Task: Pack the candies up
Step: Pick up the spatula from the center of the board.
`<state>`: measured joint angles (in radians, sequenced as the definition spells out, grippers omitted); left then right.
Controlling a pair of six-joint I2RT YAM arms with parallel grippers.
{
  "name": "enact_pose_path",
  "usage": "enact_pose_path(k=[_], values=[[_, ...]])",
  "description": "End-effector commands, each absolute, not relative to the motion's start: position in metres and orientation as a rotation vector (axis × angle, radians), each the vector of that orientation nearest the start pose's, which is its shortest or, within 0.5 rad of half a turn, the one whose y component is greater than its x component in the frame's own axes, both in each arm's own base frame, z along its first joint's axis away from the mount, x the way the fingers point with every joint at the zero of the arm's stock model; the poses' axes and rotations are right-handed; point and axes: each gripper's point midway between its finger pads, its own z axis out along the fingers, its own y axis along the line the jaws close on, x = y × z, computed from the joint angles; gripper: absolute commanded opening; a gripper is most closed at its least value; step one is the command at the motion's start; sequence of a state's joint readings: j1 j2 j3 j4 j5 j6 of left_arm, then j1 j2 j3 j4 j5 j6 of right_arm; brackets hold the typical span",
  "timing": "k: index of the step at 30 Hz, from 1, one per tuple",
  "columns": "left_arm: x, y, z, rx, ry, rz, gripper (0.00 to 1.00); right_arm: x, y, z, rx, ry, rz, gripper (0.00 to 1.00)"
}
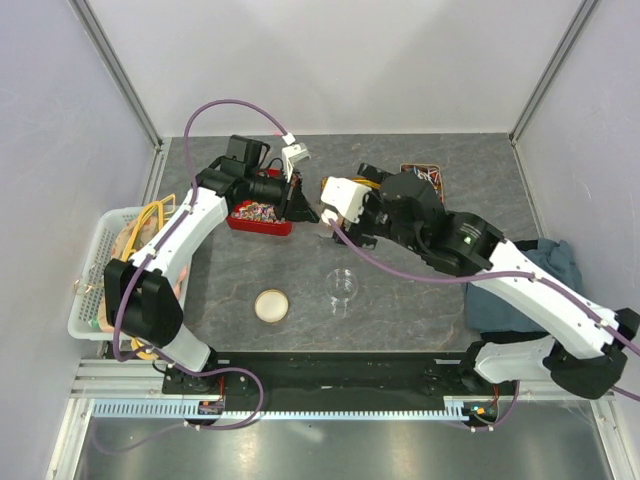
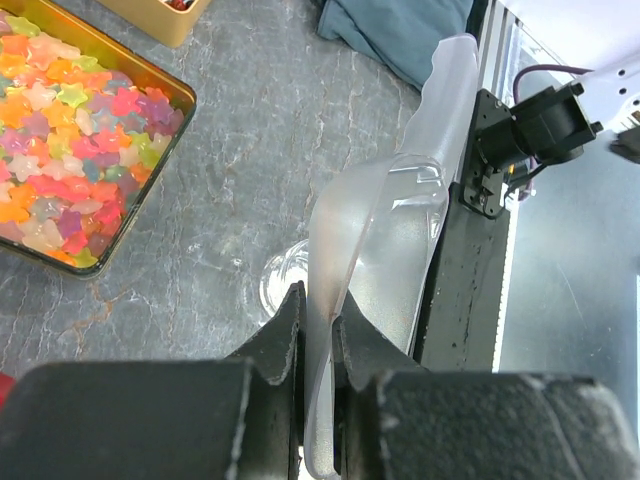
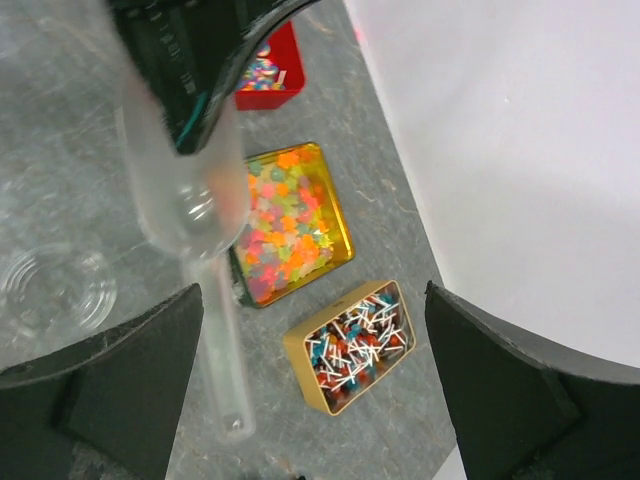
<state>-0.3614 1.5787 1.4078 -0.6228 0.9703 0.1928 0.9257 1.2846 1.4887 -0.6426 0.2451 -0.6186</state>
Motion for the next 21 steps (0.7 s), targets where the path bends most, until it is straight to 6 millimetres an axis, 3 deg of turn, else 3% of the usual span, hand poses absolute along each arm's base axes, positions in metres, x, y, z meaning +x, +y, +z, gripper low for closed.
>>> enact_pose_path(k=[1,10,18,21], values=[[0.287,-0.26,0.281,1.123,1.811,-1.202,0.02,0.255,0.254,0.325,-1.4,1.501,0.005,0.98],[0.277,-0.262,0.297,1.152,1.763,-1.248,0.02,0.244,0.255,0.287,-1.489,1.539,0.047,0.95],[0.266,-0.26,0.298,1.191,1.733,-1.257,0.02,0.244,0.267,0.292,-1.485,1.52,0.119,0.86],[0.261,-0.259,0.298,1.206,1.723,-1.263,0.02,0.244,0.273,0.291,-1.491,1.523,0.147,0.76]])
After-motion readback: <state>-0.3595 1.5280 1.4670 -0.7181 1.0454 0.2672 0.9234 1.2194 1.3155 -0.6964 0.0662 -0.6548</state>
